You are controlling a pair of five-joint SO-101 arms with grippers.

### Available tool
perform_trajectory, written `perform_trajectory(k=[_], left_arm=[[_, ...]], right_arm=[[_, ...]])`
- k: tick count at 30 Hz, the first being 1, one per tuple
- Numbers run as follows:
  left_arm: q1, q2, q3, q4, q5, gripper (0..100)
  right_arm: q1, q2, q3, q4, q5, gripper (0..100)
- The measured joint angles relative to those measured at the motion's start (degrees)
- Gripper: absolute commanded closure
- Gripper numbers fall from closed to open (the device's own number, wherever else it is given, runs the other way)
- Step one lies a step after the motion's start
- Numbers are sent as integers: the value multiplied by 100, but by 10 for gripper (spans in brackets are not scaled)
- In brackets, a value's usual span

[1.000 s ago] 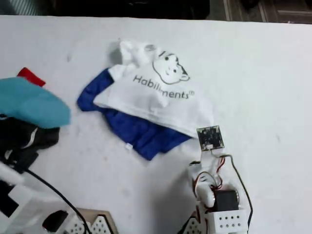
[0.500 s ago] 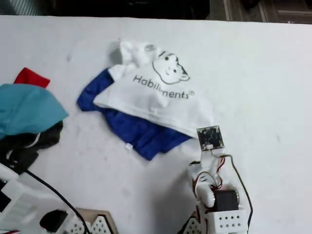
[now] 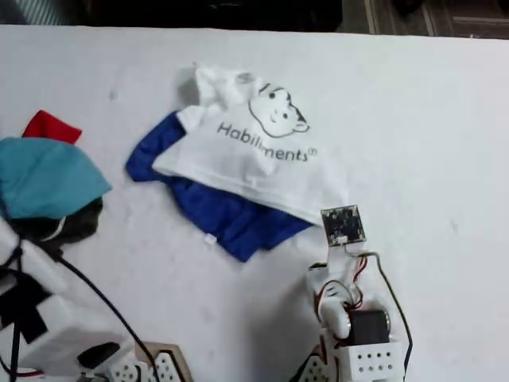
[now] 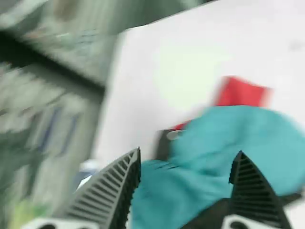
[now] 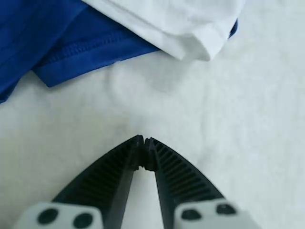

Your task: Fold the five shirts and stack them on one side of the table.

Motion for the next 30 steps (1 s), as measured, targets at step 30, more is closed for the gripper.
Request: perform_trajectory(k=[30], left_arm=[[4510, 5284, -290, -888, 1653, 967]], right_arm=[[0, 0, 0, 0, 0, 980]])
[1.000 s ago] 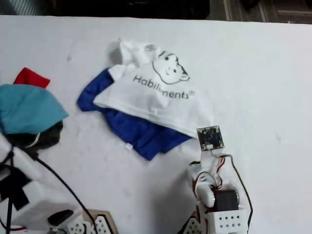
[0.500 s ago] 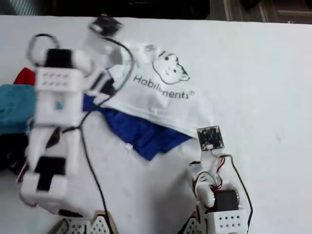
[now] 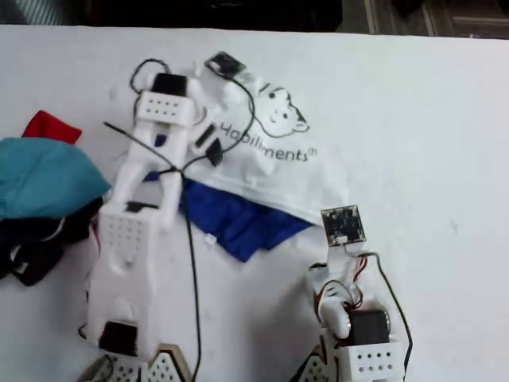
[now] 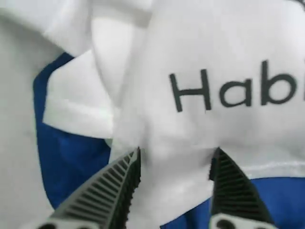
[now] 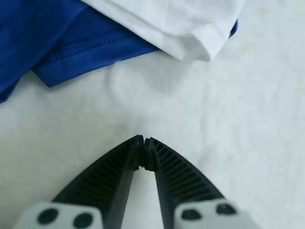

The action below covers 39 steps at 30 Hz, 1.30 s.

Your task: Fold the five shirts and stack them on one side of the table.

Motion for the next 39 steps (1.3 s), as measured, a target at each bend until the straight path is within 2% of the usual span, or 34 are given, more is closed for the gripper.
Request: perform_trajectory(k=[4, 8, 16, 21, 27, 33, 39], left_arm=[[141, 695, -1178, 668, -413, 983], [158, 721, -1996, 862, -510, 980], [44, -369, -2277, 888, -545, 980], [-422, -1354, -2312, 888, -545, 980], [-1697, -2743, -2321, 545, -545, 980], [-3666, -3701, -2338, -492, -545, 980], [-5512, -3938, -2338, -1327, -554, 979]], right_arm=[[0, 0, 0, 0, 0, 980], [0, 0, 0, 0, 0, 980], [0, 0, 0, 0, 0, 980], [0, 0, 0, 0, 0, 980], [0, 0, 0, 0, 0, 980], [0, 0, 0, 0, 0, 980], [0, 0, 0, 0, 0, 980]])
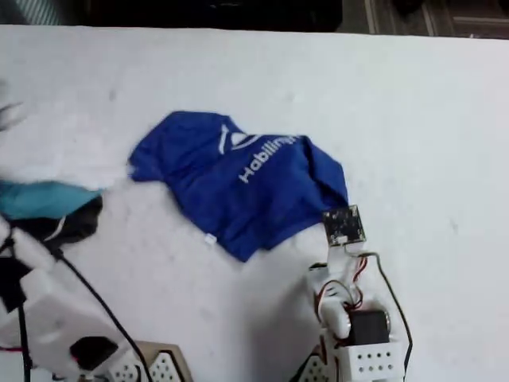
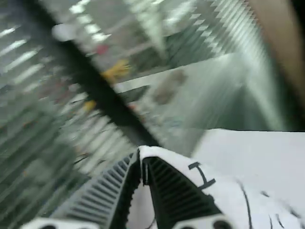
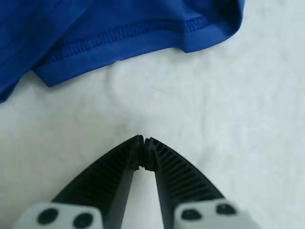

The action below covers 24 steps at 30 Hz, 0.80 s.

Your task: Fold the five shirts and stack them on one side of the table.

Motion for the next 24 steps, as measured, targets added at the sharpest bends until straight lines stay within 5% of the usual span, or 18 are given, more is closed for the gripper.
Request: perform_trajectory(k=[10, 14, 24], left_arm=[[-1556, 97, 765, -123, 0, 920], [-1609, 158, 1284, 316, -281, 734], [-1055, 53, 1468, 2119, -466, 733]], right_arm=[[0, 0, 0, 0, 0, 980], [0, 0, 0, 0, 0, 980], [0, 0, 0, 0, 0, 980]])
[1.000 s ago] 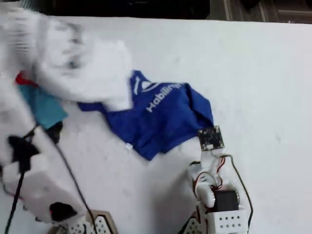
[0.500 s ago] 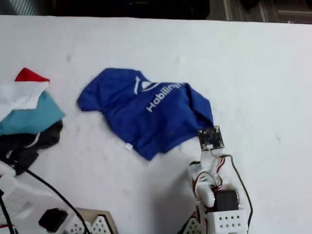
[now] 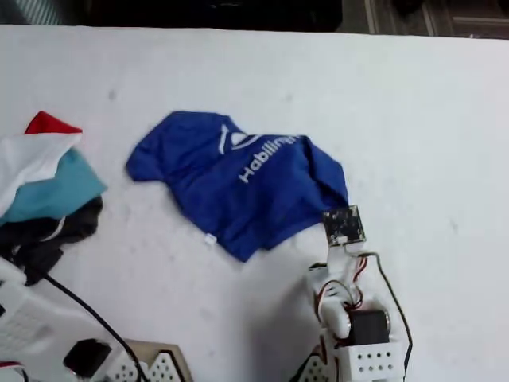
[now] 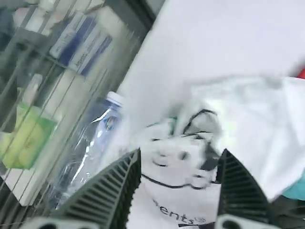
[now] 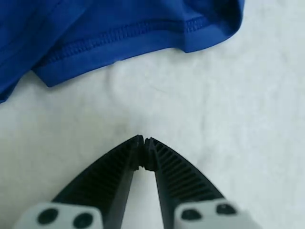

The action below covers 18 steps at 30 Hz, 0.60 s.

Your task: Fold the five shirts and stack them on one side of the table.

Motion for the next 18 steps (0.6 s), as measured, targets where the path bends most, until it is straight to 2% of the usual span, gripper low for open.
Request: perform_trajectory(k=[8, 12, 18], left_arm=[[949, -1547, 484, 79, 316, 736], [1310, -2497, 1582, 79, 352, 736], [1398, -3736, 3666, 79, 360, 737]], right_arm=[[0, 0, 0, 0, 0, 980], [0, 0, 0, 0, 0, 979], [-132, 0, 0, 0, 0, 978]])
